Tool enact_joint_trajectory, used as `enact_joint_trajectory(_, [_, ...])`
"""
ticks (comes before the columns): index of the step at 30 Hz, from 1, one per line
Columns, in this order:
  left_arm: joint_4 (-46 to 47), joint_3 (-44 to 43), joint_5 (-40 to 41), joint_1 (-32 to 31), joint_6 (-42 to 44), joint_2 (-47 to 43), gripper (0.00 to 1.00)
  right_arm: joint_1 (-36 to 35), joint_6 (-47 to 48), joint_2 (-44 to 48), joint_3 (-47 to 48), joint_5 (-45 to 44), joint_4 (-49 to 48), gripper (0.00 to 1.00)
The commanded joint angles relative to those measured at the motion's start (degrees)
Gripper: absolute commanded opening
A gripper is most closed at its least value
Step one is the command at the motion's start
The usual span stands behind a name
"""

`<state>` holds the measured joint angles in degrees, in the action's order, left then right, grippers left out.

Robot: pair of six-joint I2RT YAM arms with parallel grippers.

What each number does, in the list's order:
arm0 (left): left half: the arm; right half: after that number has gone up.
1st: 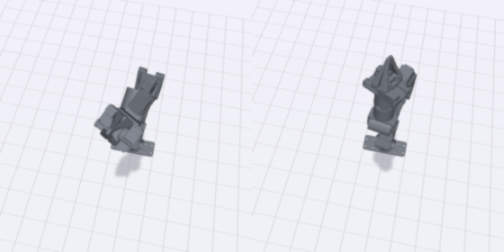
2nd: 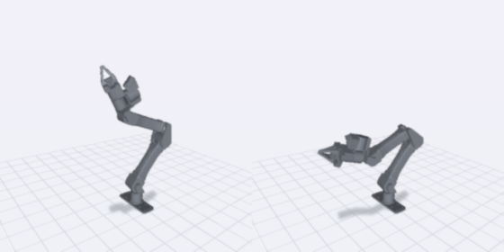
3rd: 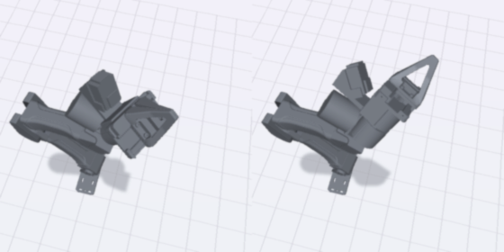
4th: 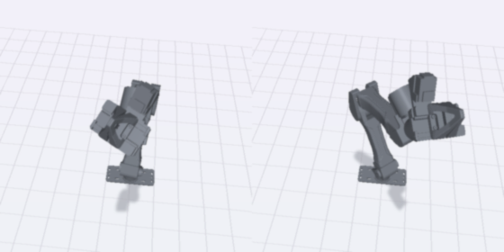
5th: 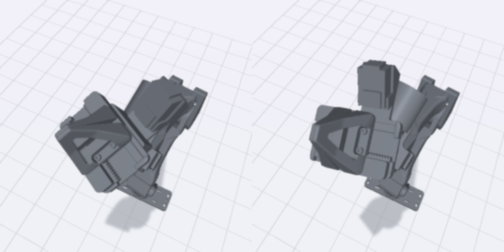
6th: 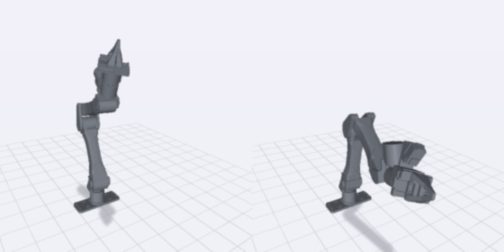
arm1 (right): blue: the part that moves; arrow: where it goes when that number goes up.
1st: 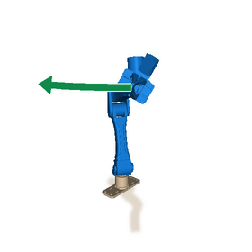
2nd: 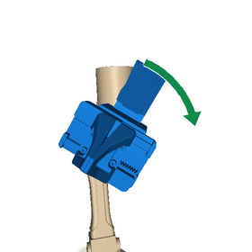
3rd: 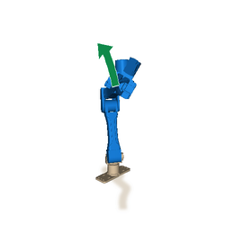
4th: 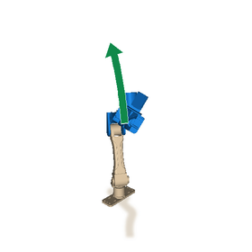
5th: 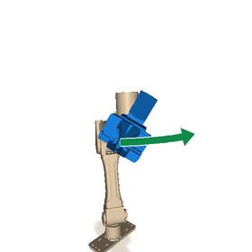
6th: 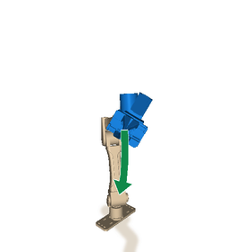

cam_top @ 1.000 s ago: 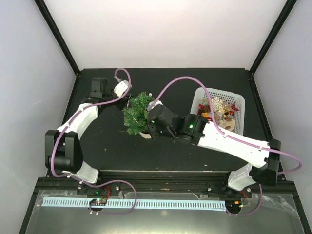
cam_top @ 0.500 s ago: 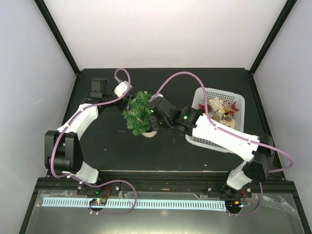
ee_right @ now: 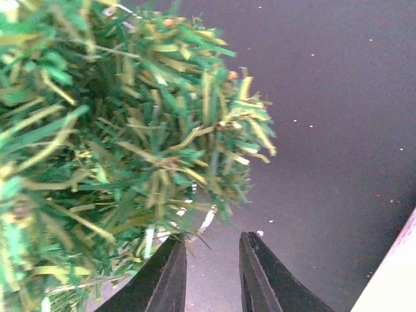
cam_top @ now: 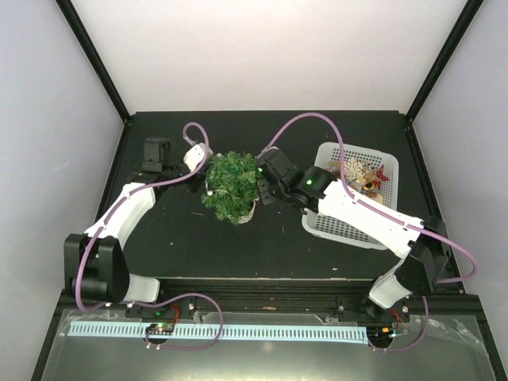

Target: Decorate the small christmas tree

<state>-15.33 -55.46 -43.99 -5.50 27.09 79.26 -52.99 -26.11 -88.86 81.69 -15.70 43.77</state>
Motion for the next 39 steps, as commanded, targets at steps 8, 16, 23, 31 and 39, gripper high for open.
enact_joint_trajectory(8, [-3.4,2.13,-2.81,-0.25,3.89,-4.34,0.02,5.15,4.31,-2.1,3.62,1.24,-0.87,0.26])
enact_joint_trajectory(16, [-1.27,4.62,3.11,-0.29,3.23,-8.08,0.02,6.16,5.13,-2.51,7.62,1.65,0.55,0.26])
enact_joint_trajectory(23, [3.11,7.33,11.71,-0.17,1.45,-10.0,0.02,6.17,5.08,3.2,2.2,0.26,-0.15,0.27])
enact_joint_trajectory(31, [7.01,8.63,18.29,-0.16,-1.94,-10.99,0.01,6.06,4.94,7.68,0.83,5.34,-0.21,0.3])
enact_joint_trajectory(39, [8.46,7.42,21.94,-0.05,-2.7,-9.59,0.02,4.32,4.62,10.65,-1.72,8.92,-1.52,0.31])
